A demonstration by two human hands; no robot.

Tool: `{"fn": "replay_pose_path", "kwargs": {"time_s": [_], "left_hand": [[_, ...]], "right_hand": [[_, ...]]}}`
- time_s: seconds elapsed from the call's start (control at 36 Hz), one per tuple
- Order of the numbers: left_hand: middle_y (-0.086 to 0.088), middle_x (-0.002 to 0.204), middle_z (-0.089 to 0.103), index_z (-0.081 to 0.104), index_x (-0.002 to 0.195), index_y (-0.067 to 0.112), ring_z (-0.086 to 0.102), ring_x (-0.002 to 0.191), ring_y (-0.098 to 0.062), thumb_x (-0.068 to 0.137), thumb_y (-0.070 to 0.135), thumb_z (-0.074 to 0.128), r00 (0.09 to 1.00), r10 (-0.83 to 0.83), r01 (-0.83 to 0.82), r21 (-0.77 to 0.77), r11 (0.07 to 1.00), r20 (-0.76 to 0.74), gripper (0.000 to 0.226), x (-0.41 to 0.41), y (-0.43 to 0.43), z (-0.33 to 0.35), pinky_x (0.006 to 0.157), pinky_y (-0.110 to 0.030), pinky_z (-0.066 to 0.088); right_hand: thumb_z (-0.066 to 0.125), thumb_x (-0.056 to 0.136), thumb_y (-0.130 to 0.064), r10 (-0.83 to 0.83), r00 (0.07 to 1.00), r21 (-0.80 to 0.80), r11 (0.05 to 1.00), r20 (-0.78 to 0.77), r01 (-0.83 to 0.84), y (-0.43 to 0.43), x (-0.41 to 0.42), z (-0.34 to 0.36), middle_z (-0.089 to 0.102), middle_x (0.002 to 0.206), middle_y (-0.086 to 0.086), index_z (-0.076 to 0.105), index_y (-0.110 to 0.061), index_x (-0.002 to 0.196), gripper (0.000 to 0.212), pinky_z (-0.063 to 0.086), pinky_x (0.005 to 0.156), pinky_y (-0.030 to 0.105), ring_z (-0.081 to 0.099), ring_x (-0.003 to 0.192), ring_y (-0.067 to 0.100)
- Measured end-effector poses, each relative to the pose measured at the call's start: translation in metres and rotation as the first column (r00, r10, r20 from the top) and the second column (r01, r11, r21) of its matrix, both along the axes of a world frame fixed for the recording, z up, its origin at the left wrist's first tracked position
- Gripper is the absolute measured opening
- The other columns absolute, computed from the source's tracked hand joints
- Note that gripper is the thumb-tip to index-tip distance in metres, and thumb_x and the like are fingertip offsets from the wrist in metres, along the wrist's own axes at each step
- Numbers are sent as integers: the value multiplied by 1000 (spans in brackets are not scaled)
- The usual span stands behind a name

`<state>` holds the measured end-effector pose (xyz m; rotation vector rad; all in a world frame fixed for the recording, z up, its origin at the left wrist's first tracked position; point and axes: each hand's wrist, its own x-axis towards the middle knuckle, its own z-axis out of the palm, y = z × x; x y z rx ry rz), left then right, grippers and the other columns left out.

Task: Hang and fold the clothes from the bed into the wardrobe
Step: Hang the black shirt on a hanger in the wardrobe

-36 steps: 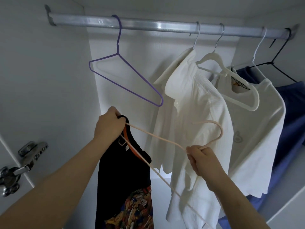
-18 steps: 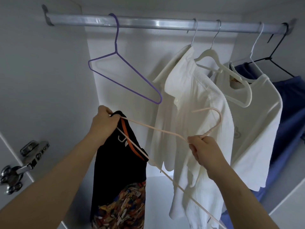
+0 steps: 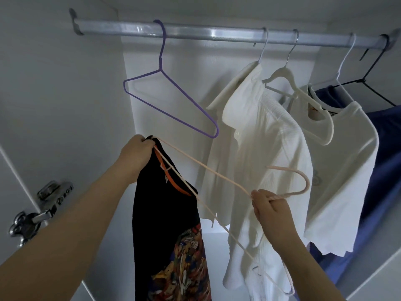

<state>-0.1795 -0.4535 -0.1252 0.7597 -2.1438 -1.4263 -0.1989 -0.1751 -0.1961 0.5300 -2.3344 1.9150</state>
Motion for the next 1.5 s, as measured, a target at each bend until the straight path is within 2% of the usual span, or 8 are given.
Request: {"fn": "replay_pose_path", "kwargs": {"time_s": [0.28,0.44,0.61,0.69,0.78,0.89,1.14,1.5], "left_hand": [[0,70,47,44,86,12,45,61,-10,95,23,45,966,101,-203,-451,869,-240,14,3,9,-7,50,-27,32],[-9,70,65,57,80,11,63,57,-20,90,10,58,988,-73,121,383,916,-138,11,11,5,14,45,-23,52],[-10,56,65,58,74,3,64,47,-23,87,6,49,993,-83,115,649,752,-80,16,17,1,21,42,-33,54],[-11,67,58,55,73,6,58,54,-23,85,8,52,995,75,-25,527,849,-73,13,10,5,20,39,-24,50],[-7,73,58,59,69,11,59,65,-22,80,9,57,992,106,-103,41,994,-72,12,1,16,10,57,-26,49],[1,90,62,64,80,21,55,83,-16,81,8,53,999,-13,-7,-382,924,-51,17,0,42,-5,74,-24,41],[15,78,61,66,88,24,55,69,3,85,7,56,979,-159,111,-320,941,-128,20,0,51,-5,58,1,38],[8,78,59,63,81,24,53,75,-10,89,11,57,986,-80,15,-405,914,-145,16,6,-8,17,65,-17,37]], "right_hand": [[43,92,-4,74,997,-11,997,-28,-74,1,2,-3,28,44,-7,29,-14,52,43,25,43,14,25,41,4],[43,92,-6,36,998,-24,999,55,-34,14,-1,-3,27,45,-3,31,-14,53,42,23,45,22,23,42,8],[41,92,-5,72,989,-23,997,128,-69,19,0,-5,26,44,-4,29,-16,51,45,23,43,20,22,40,7],[44,92,-9,63,991,33,997,120,-67,20,0,-6,28,45,-4,30,-16,53,43,22,48,25,23,42,7],[46,92,-10,78,991,41,996,112,-83,12,3,-6,27,45,-6,29,-21,49,47,22,46,22,23,43,7],[44,90,-9,103,991,71,991,89,-110,-12,12,-2,24,42,-12,28,-23,41,53,20,40,14,21,40,4],[44,89,-13,126,989,69,989,78,-132,-30,16,21,25,41,-13,26,-23,46,48,22,37,12,22,37,3],[45,89,-13,101,990,59,992,102,-108,9,7,35,25,43,-6,30,-17,51,41,22,43,19,22,41,8]]}}
